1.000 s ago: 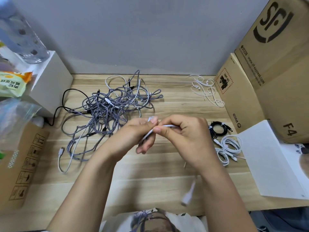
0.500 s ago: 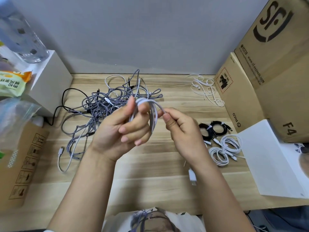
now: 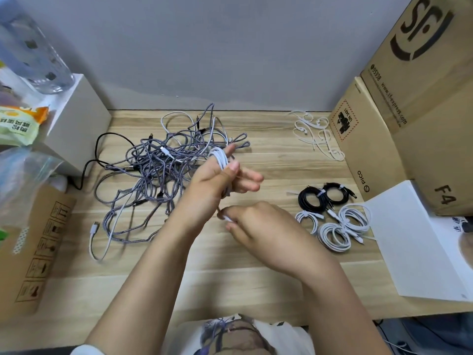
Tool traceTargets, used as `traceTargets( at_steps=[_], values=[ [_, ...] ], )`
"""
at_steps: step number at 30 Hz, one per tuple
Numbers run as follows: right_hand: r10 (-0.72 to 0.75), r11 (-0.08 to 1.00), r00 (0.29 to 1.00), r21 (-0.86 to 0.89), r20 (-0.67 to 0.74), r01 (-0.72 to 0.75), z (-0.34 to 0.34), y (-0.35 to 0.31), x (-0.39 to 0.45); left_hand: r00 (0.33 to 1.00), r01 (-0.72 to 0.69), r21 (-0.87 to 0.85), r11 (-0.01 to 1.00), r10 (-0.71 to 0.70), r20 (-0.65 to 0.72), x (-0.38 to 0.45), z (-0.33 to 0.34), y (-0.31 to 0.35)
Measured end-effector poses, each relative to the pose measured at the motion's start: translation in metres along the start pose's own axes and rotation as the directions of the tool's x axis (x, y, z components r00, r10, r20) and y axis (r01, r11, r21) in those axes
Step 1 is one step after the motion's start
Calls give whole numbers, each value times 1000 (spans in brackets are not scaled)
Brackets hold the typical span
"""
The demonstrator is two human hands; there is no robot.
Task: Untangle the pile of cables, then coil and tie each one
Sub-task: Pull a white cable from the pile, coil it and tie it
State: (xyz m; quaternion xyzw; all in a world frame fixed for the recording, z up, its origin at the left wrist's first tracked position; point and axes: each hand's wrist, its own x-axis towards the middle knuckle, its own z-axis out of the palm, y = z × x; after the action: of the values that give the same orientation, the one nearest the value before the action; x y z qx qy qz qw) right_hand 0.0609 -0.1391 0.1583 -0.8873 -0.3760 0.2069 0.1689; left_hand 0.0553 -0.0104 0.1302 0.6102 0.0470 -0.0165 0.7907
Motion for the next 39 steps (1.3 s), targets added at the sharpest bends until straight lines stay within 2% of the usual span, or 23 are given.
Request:
traceTargets(
  at_steps=[3,5,8,10,12,15,19,20,22,25,27,30,32,34,35,37,39],
  values=[
    [-32,999,994,26,-107,34,-10,0,-4,993,101,222,970,-113,42,-6,0,2],
    [35,974,980,227,-197,11,-14,3,-5,987,97,332,938,-133,88,-9,1,4],
    [200,870,914,494,-354,0,-13,10,-4,985,52,328,943,-103,140,-13,5,7],
    [299,817,880,576,-369,-36,-13,13,-2,983,61,299,952,-109,147,-13,8,8],
    [325,799,880,598,-347,-60,-13,15,-1,977,55,329,943,-119,177,-13,9,10],
    [285,853,890,517,-357,-66,-8,18,-1,967,23,405,914,-123,222,-13,9,13],
    [179,977,866,188,-466,-101,-9,23,1,955,37,474,880,-172,244,-16,5,17],
    [131,984,888,167,-440,-62,-11,26,2,946,40,480,876,-187,263,-15,3,18],
    [-1,967,930,236,-367,94,-12,30,6,918,53,454,890,-222,328,-15,-2,20],
    [-120,907,899,322,-421,272,-3,34,13,891,49,412,910,-226,395,-14,-7,25],
    [-93,897,838,321,-538,306,4,31,17,914,70,397,915,-218,342,-13,-6,29],
    [35,931,657,263,-753,252,7,25,23,969,131,272,953,-181,170,-3,3,28],
    [80,964,550,206,-831,170,7,22,30,997,67,151,986,-71,18,7,12,26],
    [107,974,478,188,-872,125,10,20,36,989,-53,150,987,73,-130,16,19,22],
    [133,967,473,218,-871,129,11,21,39,981,-82,146,986,105,-162,21,21,20],
    [212,932,505,328,-837,152,12,27,44,984,-28,103,994,45,-173,27,22,17],
    [329,844,562,503,-759,186,8,37,46,996,59,17,998,-58,-74,33,19,15]
  ],
)
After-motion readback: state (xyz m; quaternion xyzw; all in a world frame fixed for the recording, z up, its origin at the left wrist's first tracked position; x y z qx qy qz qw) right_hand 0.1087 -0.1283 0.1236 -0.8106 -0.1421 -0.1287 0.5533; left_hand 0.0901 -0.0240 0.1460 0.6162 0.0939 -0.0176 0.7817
